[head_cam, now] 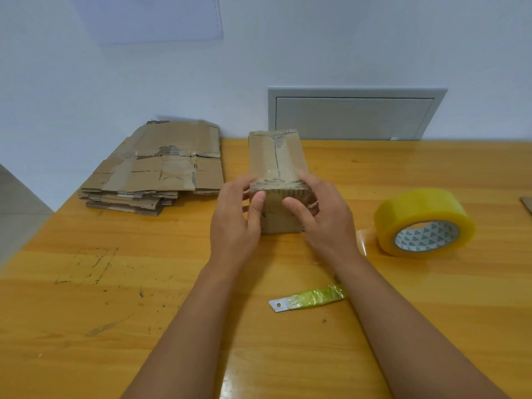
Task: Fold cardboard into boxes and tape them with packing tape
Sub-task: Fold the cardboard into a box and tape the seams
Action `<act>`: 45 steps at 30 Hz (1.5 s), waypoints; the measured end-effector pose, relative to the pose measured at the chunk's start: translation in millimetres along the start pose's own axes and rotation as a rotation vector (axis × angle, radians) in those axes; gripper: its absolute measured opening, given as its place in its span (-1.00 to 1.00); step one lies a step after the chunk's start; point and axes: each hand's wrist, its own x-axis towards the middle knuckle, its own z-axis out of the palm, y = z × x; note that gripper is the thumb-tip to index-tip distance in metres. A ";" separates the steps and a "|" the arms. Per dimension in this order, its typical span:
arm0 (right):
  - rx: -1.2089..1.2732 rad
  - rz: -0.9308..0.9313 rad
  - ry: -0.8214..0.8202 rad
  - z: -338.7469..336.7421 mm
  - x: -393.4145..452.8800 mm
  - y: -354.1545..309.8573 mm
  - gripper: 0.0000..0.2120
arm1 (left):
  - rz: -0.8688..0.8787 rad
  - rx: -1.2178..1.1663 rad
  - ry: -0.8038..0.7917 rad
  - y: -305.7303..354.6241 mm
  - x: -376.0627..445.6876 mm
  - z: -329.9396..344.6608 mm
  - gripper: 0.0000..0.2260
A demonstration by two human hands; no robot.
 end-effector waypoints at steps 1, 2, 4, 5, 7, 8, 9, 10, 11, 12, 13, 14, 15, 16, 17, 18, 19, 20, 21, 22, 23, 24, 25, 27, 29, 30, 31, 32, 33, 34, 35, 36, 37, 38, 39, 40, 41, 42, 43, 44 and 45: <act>-0.038 -0.018 0.007 2.6 -0.2 -1.4 -0.55 | 0.020 0.040 -0.010 -1.5 -0.9 1.0 -0.71; -0.080 -0.040 0.022 5.4 -0.5 -3.1 -0.56 | 0.022 0.074 -0.004 -2.5 -1.3 2.5 -0.64; -0.139 -0.085 0.056 10.1 -0.7 -5.3 -0.61 | 0.029 0.107 0.030 -3.2 -0.3 5.8 -0.66; -0.148 -0.098 0.061 10.9 -0.2 -5.4 -0.62 | 0.039 0.111 0.043 -3.9 0.2 6.8 -0.70; -0.141 -0.113 0.028 9.2 0.7 -1.5 -0.61 | 0.049 0.095 0.045 -6.9 0.7 6.4 -0.74; -0.129 -0.114 0.000 6.9 1.1 1.4 -0.60 | 0.049 0.079 0.035 -8.0 0.9 5.0 -0.73; -0.109 -0.113 -0.022 4.6 1.6 4.2 -0.60 | 0.052 0.062 0.022 -8.7 1.0 3.3 -0.71; -0.087 -0.116 -0.035 2.9 1.6 6.4 -0.60 | 0.063 0.050 0.014 -9.1 0.8 1.9 -0.72; -0.073 -0.130 -0.034 2.2 1.2 7.8 -0.62 | 0.082 0.047 0.022 -8.9 0.4 0.8 -0.75; -0.071 -0.150 -0.021 2.6 0.5 8.3 -0.64 | 0.102 0.055 0.043 -8.2 0.2 0.9 -0.79; -0.072 -0.168 -0.005 3.6 0.0 8.3 -0.67 | 0.115 0.071 0.068 -7.7 -0.2 1.7 -0.83; -0.073 -0.174 0.005 4.7 -0.1 8.3 -0.68 | 0.116 0.083 0.083 -7.3 -0.2 2.9 -0.86; -0.073 -0.175 0.007 5.0 0.0 8.3 -0.68 | 0.109 0.080 0.078 -7.1 -0.1 3.4 -0.86; -0.075 -0.174 0.002 4.4 -0.2 8.3 -0.67 | 0.100 0.063 0.057 -7.1 0.0 2.6 -0.85; -0.078 -0.174 -0.005 3.1 -0.4 8.5 -0.66 | 0.093 0.036 0.028 -7.5 0.1 1.0 -0.83; -0.085 -0.181 -0.013 1.3 -0.9 8.9 -0.66 | 0.094 0.005 -0.001 -8.1 -0.1 -1.4 -0.81; -0.100 -0.199 -0.021 -0.2 -1.6 9.3 -0.67 | 0.103 -0.021 -0.022 -8.4 -0.7 -4.0 -0.79; -0.124 -0.229 -0.025 -1.4 -2.7 9.6 -0.70 | 0.120 -0.034 -0.029 -7.9 -1.6 -6.1 -0.78; -0.147 -0.258 -0.022 -1.7 -3.8 9.4 -0.72 | 0.136 -0.036 -0.024 -7.0 -2.5 -7.2 -0.78; -0.163 -0.279 -0.012 -1.1 -4.8 8.6 -0.73 | 0.144 -0.030 -0.006 -6.0 -3.3 -6.8 -0.79; -0.173 -0.289 0.003 -0.1 -5.4 7.6 -0.73 | 0.138 -0.021 0.024 -5.4 -4.1 -5.7 -0.82; -0.178 -0.292 0.017 1.0 -5.9 6.6 -0.73 | 0.123 -0.011 0.055 -5.5 -4.5 -4.2 -0.84; -0.182 -0.294 0.025 1.9 -6.2 6.0 -0.73 | 0.108 -0.005 0.077 -6.4 -4.7 -3.3 -0.87; -0.173 -0.292 0.017 1.8 -6.1 5.9 -0.72 | 0.098 -0.012 0.069 -7.7 -4.0 -4.2 -0.89; -0.144 -0.278 -0.006 -0.3 -5.6 7.4 -0.68 | 0.104 -0.045 0.016 -6.2 -3.6 -7.3 -0.85; -0.129 -0.267 -0.017 -2.1 -5.5 8.5 -0.67 | 0.105 -0.059 -0.017 -5.1 -3.5 -8.6 -0.81; -0.116 -0.251 -0.026 -3.5 -5.7 9.4 -0.66 | 0.105 -0.066 -0.041 -4.5 -3.4 -9.8 -0.78; -0.106 -0.233 -0.031 -4.6 -6.3 10.0 -0.66 | 0.102 -0.067 -0.051 -4.3 -3.2 -10.5 -0.77; -0.097 -0.214 -0.031 -5.2 -6.9 10.2 -0.66 | 0.100 -0.066 -0.045 -4.6 -2.9 -10.9 -0.76; -0.089 -0.200 -0.023 -5.2 -7.4 10.4 -0.67 | 0.098 -0.069 -0.027 -5.0 -2.5 -11.1 -0.76; -0.081 -0.196 -0.010 -4.5 -7.6 10.3 -0.68 | 0.096 -0.073 -0.002 -5.7 -1.8 -11.0 -0.76; -0.074 -0.205 0.008 -3.3 -7.7 9.7 -0.69 | 0.092 -0.079 0.023 -6.1 -1.0 -10.7 -0.76; -0.072 -0.222 0.031 -1.7 -7.7 8.8 -0.70 | 0.084 -0.086 0.046 -6.1 -0.6 -10.3 -0.76; -0.079 -0.244 0.053 -0.4 -7.8 8.3 -0.71 | 0.075 -0.097 0.059 -5.4 -0.4 -10.1 -0.75; -0.091 -0.260 0.068 0.2 -7.9 7.9 -0.72 | 0.073 -0.109 0.059 -4.5 -0.2 -10.1 -0.75; -0.101 -0.268 0.070 -0.2 -7.9 8.1 -0.72 | 0.076 -0.122 0.040 -4.0 -0.3 -10.7 -0.75; -0.106 -0.266 0.059 -1.9 -7.8 8.4 -0.70 | 0.081 -0.132 0.008 -4.1 -0.7 -11.4 -0.75; -0.107 -0.257 0.040 -4.1 -8.1 9.2 -0.69 | 0.081 -0.138 -0.029 -4.7 -1.6 -12.5 -0.75; -0.110 -0.252 0.023 -5.9 -8.4 10.4 -0.68 | 0.075 -0.143 -0.054 -5.7 -2.1 -13.4 -0.75; -0.120 -0.256 0.015 -7.1 -8.7 11.2 -0.68 | 0.070 -0.146 -0.058 -6.7 -2.4 -14.1 -0.75; -0.145 -0.274 0.021 -6.9 -8.9 10.8 -0.68 | 0.073 -0.144 -0.042 -7.6 -1.7 -14.1 -0.75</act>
